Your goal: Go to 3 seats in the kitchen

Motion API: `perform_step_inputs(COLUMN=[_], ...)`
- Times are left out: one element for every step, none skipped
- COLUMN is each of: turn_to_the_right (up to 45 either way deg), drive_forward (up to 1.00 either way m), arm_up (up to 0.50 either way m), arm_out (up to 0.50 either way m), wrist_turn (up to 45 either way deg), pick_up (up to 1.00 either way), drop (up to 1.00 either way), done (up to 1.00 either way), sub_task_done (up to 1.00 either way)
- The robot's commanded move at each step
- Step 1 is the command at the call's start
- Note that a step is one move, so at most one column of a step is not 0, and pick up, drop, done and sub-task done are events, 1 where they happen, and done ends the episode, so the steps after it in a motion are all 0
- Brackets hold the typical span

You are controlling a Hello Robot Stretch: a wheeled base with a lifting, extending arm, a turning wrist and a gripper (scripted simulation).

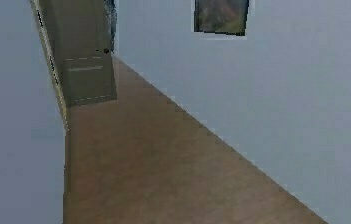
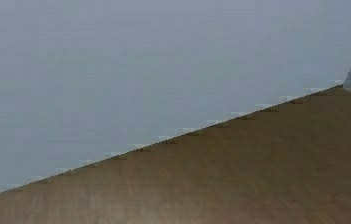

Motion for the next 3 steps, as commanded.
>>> perform_step_inputs(turn_to_the_right=[9.0, 0.0, -33.0], drive_forward=[0.00, 0.40, 0.00], arm_up=[0.00, 0.00, 0.00], arm_out=[0.00, 0.00, 0.00], wrist_turn=[0.0, 0.0, 0.0], pick_up=[0.00, 0.00, 0.00], drop=[0.00, 0.00, 0.00], done=[0.00, 0.00, 0.00], sub_task_done=[0.00, 0.00, 0.00])
